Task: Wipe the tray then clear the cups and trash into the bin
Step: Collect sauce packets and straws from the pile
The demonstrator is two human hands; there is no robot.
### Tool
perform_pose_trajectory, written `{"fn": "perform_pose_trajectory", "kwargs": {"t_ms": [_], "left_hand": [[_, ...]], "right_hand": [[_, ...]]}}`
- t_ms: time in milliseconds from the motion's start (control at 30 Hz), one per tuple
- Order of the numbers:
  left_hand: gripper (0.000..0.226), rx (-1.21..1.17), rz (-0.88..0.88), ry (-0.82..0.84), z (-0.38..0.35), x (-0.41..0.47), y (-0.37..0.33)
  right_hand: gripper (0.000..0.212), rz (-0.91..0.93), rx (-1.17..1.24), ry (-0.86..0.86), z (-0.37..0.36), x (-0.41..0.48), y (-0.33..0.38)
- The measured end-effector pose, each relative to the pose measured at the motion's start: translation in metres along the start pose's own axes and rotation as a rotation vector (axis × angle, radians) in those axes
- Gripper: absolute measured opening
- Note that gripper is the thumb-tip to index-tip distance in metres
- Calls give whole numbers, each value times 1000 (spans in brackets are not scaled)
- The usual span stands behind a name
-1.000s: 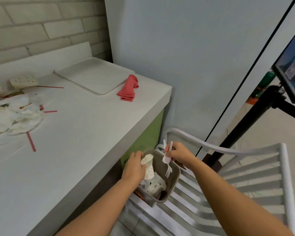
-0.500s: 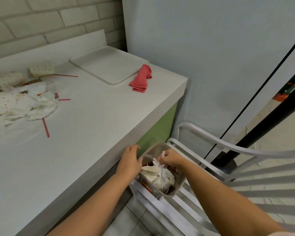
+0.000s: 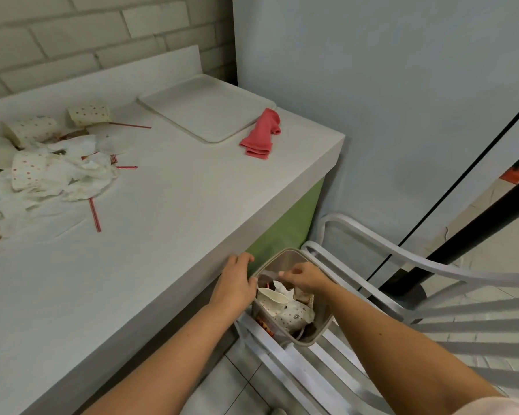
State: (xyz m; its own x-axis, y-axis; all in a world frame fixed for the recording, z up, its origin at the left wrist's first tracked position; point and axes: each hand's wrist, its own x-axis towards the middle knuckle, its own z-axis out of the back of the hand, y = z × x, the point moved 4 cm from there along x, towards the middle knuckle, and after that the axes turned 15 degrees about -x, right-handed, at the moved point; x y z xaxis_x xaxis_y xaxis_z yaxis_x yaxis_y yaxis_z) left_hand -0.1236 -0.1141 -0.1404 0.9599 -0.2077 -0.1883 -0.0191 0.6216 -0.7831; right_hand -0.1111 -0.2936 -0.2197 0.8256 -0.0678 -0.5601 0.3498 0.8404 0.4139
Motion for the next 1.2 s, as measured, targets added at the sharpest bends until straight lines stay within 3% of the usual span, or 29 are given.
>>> {"fn": "perform_pose_trajectory", "kwargs": {"t_ms": [300, 533, 667, 833, 1033, 1200], "left_hand": [[37, -34, -99, 14, 8, -1, -22], [23, -120, -297, -178, 54, -15, -44], [19, -102, -340, -331, 96, -30, -38], [20, -42, -246, -507, 157, -46, -3], [30, 98, -29, -627, 233, -83, 59], [32, 173, 173, -723, 290, -125, 116]], "right_hand": [[39, 24, -205, 276, 3, -17, 17], [36, 72, -314, 346, 40, -37, 99], [31, 185, -496, 379, 55, -62, 164], [27, 403, -628, 336, 54, -97, 245], [27, 632, -591, 183, 9, -108, 337], [39, 807, -624, 178, -40, -126, 403]]}}
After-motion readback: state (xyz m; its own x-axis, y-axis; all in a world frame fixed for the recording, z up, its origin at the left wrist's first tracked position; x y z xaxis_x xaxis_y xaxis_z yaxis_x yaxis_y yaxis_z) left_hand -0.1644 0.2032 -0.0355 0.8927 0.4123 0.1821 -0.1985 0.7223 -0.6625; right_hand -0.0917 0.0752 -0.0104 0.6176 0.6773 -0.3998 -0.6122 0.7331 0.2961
